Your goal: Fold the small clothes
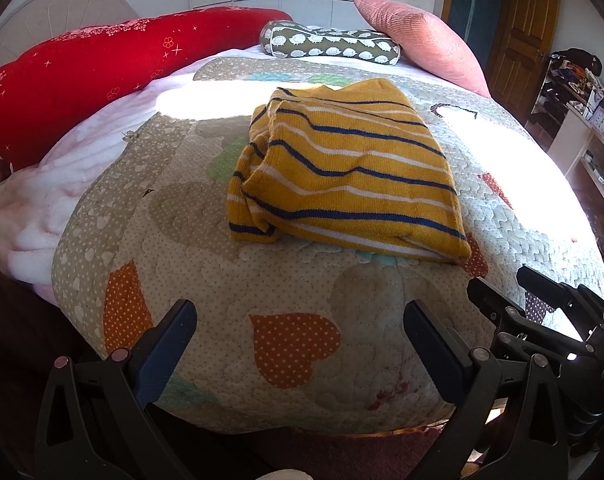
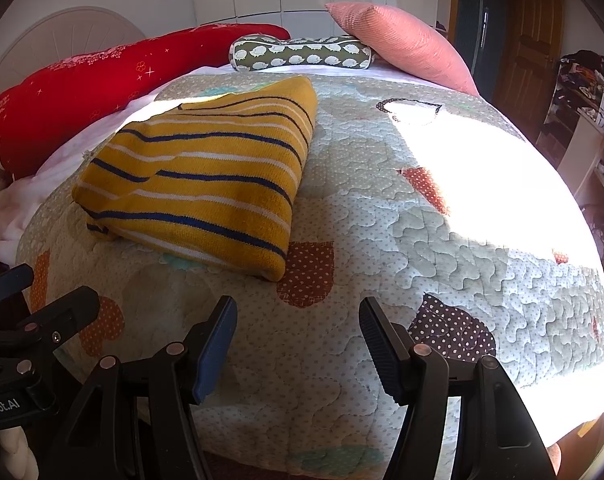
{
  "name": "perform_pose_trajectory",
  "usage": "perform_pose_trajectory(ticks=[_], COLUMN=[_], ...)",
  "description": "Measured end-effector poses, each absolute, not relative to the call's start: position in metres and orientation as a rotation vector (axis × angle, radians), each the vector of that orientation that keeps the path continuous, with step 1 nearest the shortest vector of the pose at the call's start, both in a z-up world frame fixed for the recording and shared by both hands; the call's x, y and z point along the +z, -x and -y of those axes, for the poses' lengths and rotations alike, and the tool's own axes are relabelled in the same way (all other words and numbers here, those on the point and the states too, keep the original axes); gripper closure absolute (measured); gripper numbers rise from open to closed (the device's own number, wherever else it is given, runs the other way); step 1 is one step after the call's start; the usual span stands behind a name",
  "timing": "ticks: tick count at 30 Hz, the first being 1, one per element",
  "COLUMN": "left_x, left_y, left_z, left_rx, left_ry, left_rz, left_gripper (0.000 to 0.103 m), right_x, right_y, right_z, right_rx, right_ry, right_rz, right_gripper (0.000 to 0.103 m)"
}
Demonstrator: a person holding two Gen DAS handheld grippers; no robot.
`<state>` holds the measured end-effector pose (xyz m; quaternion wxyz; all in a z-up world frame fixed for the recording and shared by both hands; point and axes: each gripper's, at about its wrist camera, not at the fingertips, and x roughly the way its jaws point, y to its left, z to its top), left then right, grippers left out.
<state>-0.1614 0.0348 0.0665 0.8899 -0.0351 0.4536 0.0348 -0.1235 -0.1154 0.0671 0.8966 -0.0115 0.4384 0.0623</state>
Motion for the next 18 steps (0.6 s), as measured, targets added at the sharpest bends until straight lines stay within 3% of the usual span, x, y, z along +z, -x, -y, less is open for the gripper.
perform_pose_trajectory(ticks=[18], left_x=[0.0642], left_y=[0.1620], left_z=[-0.0336], left_rx=[0.045], left_ry=[0.089], left_rz=[-0.958], left_gripper=[0.000], right_x=[0.0641], right_y=[0.1198], right_z=[0.1181], right_rx=[0.138], right_ry=[0.025], right_rz=[-0.920], right_gripper=[0.035])
